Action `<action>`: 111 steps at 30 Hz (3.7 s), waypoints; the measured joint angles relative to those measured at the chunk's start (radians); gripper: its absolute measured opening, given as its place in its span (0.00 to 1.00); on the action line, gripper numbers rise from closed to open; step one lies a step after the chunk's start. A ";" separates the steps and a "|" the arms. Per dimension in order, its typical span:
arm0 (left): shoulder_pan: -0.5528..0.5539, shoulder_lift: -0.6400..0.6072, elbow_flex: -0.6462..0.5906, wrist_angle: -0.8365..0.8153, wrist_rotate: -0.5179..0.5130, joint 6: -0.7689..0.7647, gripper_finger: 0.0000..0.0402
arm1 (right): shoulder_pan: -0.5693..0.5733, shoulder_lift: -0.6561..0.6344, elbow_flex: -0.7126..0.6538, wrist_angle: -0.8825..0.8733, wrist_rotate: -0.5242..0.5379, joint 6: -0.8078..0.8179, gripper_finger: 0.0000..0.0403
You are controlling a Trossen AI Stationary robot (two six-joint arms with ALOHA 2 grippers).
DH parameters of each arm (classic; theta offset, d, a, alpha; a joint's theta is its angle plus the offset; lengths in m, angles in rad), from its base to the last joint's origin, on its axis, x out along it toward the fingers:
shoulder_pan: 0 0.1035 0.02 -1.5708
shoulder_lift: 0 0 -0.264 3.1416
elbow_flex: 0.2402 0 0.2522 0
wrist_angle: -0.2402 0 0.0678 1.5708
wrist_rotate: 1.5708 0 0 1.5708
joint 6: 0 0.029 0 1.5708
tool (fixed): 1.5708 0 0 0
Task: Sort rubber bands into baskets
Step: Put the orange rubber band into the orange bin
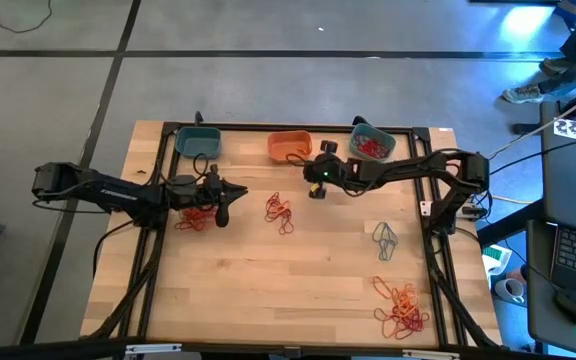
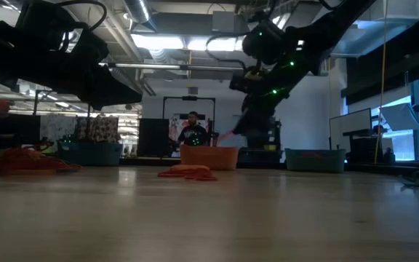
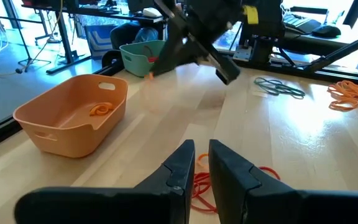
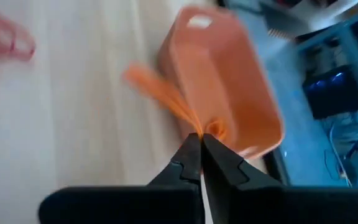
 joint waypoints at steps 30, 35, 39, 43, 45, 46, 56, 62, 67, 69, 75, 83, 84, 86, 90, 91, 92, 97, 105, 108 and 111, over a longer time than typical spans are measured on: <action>0.000 0.000 0.000 0.000 0.000 0.000 0.11 | -0.221 0.054 0.001 0.260 -0.209 0.268 0.49; 0.000 0.000 0.000 0.000 0.000 0.000 0.11 | -0.212 0.051 0.001 0.192 -0.264 0.268 0.59; 0.000 0.000 0.000 0.000 0.000 0.000 0.11 | -0.168 0.042 0.001 0.133 -0.407 0.269 0.60; 0.000 0.000 0.000 0.000 0.000 0.000 0.11 | -0.109 0.042 0.001 0.095 -0.598 0.265 0.58; 0.000 0.000 0.000 0.000 0.000 0.000 0.11 | -0.079 0.042 0.001 0.091 -0.631 0.244 0.57; 0.000 0.000 0.000 0.000 0.000 0.000 0.11 | -0.063 0.047 0.001 0.093 -0.632 0.234 0.57; 0.000 0.000 0.000 0.000 0.000 0.004 0.11 | 0.002 0.160 0.001 0.149 -0.620 0.208 0.50; 0.000 0.000 0.000 0.000 0.000 0.004 0.11 | 0.002 0.222 0.001 0.167 -0.626 0.191 0.42; 0.000 0.000 0.000 0.000 0.000 0.004 0.11 | 0.002 0.263 0.001 0.231 -0.627 0.186 0.35; 0.000 0.000 0.000 0.000 0.000 0.004 0.11 | 0.002 0.282 0.001 0.264 -0.629 0.183 0.33; 0.000 0.000 0.000 0.000 0.000 0.004 0.11 | 0.002 0.304 0.002 0.304 -0.629 0.136 0.22; 0.000 0.000 0.000 0.000 0.000 0.004 0.11 | 0.003 0.307 0.002 0.330 -0.597 0.108 0.02; 0.000 0.000 0.000 -0.001 0.000 0.004 0.11 | 0.002 0.307 0.002 0.330 -0.591 0.108 0.03; 0.000 0.000 0.000 -0.001 0.000 0.004 0.11 | 0.002 0.307 0.002 0.330 -0.573 0.109 0.03; 0.000 0.000 0.000 -0.001 0.000 0.004 0.11 | 0.003 0.307 0.002 0.334 -0.541 0.108 0.01; 0.000 0.000 0.000 -0.001 0.000 0.004 0.11 | 0.003 0.307 0.002 0.334 -0.537 0.109 0.01; 0.000 0.000 0.000 -0.001 0.000 0.004 0.11 | 0.003 0.302 0.002 0.330 -0.531 0.109 0.01; 0.000 0.000 0.000 -0.004 0.000 0.004 0.11 | 0.008 0.259 0.000 0.280 -0.421 0.109 0.01; 0.000 0.000 0.000 -0.007 0.000 0.004 0.11 | 0.030 0.171 0.000 0.230 -0.276 0.130 0.00; 0.000 0.000 0.000 -0.007 0.000 0.004 0.11 | 0.027 0.141 0.000 0.188 -0.207 0.137 0.00; 0.000 0.000 0.000 -0.006 0.000 0.004 0.11 | 0.026 0.109 0.000 0.163 -0.123 0.137 0.00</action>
